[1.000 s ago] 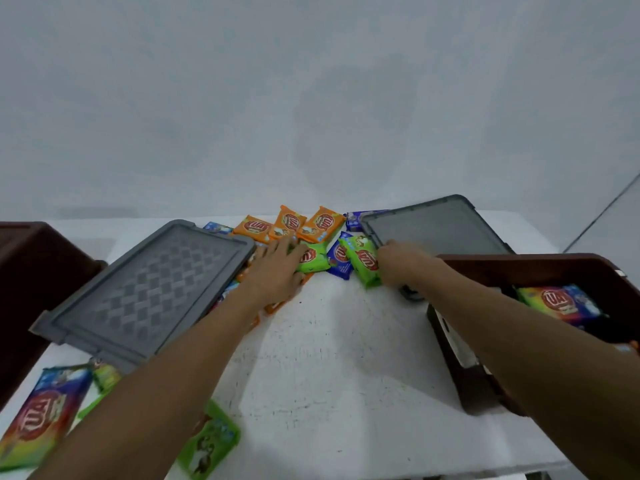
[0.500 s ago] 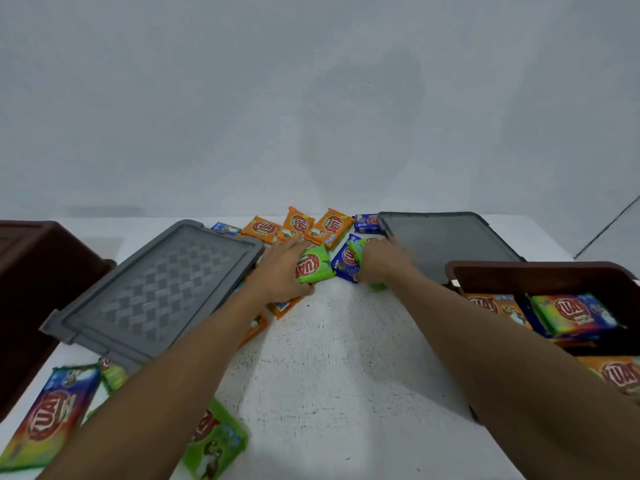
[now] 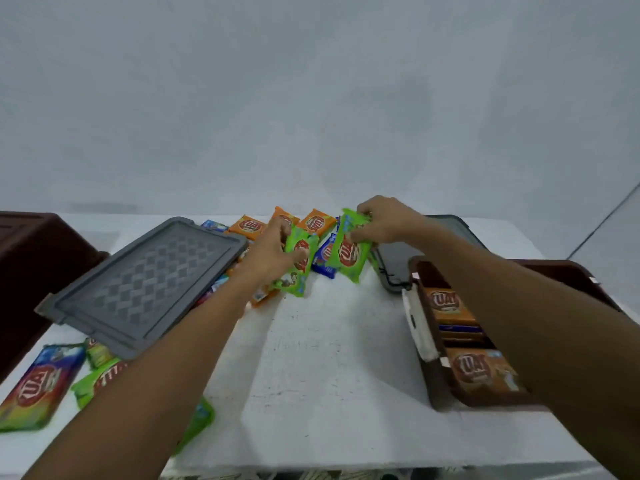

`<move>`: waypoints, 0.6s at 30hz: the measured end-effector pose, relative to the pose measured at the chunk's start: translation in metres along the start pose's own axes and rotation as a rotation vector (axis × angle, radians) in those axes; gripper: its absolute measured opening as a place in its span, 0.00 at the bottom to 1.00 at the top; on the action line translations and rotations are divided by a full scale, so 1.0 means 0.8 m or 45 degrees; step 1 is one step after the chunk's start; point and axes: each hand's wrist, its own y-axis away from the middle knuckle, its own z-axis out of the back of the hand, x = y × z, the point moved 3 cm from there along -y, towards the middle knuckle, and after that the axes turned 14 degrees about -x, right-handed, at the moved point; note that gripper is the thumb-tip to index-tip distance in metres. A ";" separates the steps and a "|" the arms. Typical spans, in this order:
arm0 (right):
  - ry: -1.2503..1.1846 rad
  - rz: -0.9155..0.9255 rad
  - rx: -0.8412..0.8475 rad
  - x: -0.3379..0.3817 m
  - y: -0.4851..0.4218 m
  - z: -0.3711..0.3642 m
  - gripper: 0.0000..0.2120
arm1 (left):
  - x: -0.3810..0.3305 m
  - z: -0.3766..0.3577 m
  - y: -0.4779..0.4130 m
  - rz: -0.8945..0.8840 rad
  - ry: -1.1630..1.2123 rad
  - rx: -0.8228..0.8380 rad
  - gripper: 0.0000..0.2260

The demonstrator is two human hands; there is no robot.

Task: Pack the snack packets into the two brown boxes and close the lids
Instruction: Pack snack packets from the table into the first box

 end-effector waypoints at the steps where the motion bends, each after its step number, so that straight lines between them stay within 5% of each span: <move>1: -0.144 -0.038 -0.006 -0.009 0.007 0.014 0.11 | -0.013 0.000 0.001 0.031 0.064 -0.002 0.18; 10: -0.754 -0.197 -0.050 -0.150 0.107 0.125 0.09 | -0.170 -0.053 0.039 0.187 0.567 -0.074 0.17; 18: -0.586 -0.260 0.029 -0.284 0.167 0.158 0.08 | -0.244 -0.143 0.090 0.100 0.440 -0.080 0.16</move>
